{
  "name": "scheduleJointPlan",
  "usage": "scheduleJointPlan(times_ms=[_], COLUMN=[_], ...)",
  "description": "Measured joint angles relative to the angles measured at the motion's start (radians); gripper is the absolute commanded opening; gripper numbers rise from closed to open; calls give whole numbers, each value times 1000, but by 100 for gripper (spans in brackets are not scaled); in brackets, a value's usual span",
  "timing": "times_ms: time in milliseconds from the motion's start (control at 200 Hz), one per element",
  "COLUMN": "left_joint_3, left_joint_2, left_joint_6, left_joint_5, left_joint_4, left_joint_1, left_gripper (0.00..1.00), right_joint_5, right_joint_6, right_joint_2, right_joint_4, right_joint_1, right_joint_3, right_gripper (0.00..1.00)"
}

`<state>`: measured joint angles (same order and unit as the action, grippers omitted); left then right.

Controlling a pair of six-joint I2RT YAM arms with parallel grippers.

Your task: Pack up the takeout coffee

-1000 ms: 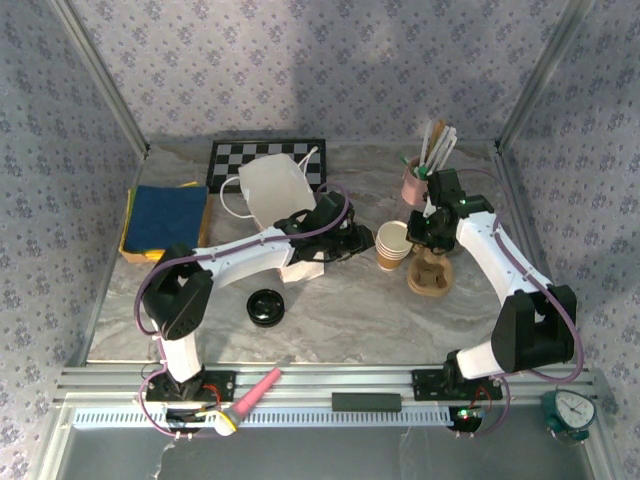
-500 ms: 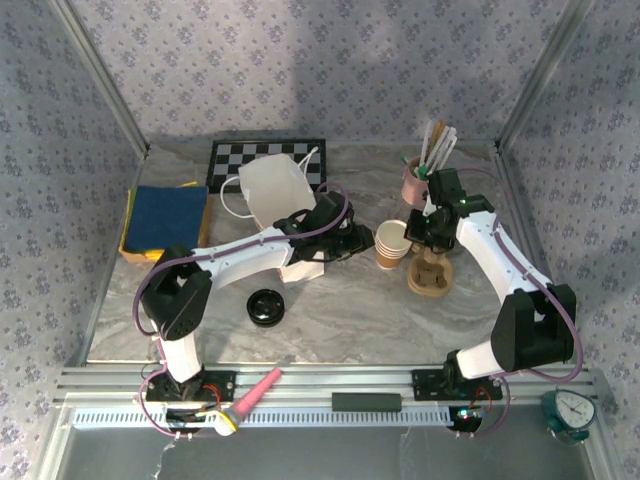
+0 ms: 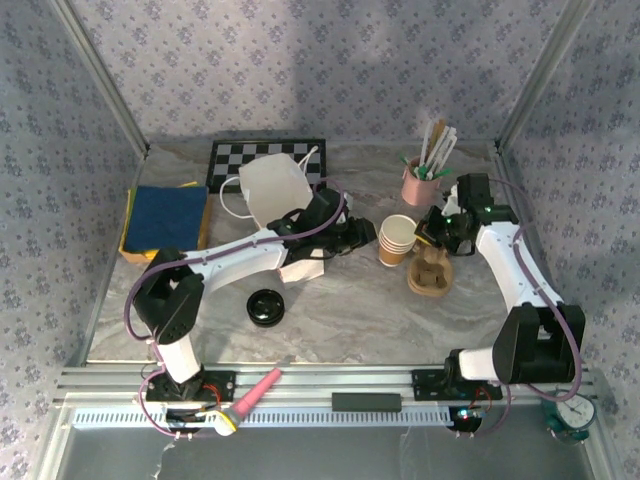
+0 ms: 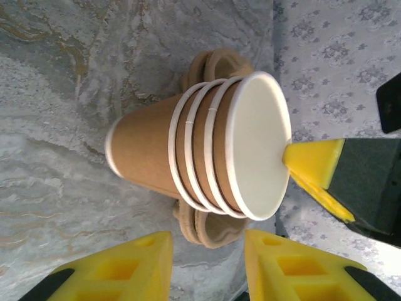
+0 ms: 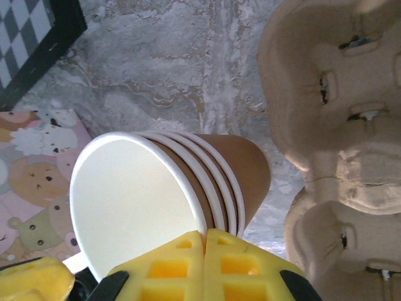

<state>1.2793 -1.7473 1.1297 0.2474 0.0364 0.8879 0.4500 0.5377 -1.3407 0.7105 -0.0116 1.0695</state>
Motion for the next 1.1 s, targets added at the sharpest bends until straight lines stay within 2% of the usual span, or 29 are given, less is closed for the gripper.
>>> scheduleJointPlan(times_ms=[180, 250, 370, 545, 890, 1099], left_joint_3=[-36, -57, -72, -72, -71, -70], left_joint_2=[0, 0, -1, -3, -29, -48], left_joint_6=[31, 55, 70, 70, 69, 69], left_joint_5=[17, 24, 31, 30, 55, 75], left_joint_4=[-66, -101, -131, -139, -146, -146], left_joint_1=[-5, -9, -20, -31, -29, -28], left_gripper=[33, 26, 24, 25, 34, 35], right_joint_5=[46, 55, 63, 64, 79, 93], right_joint_6=[25, 30, 35, 35, 46, 51], right_joint_2=[5, 6, 6, 12, 26, 26], right_joint_4=[-14, -20, -28, -32, -35, -37], right_joint_1=[6, 10, 14, 14, 14, 16], right_joint_3=[-30, -41, -54, -58, -58, -59], right_gripper=[0, 0, 0, 0, 0, 0])
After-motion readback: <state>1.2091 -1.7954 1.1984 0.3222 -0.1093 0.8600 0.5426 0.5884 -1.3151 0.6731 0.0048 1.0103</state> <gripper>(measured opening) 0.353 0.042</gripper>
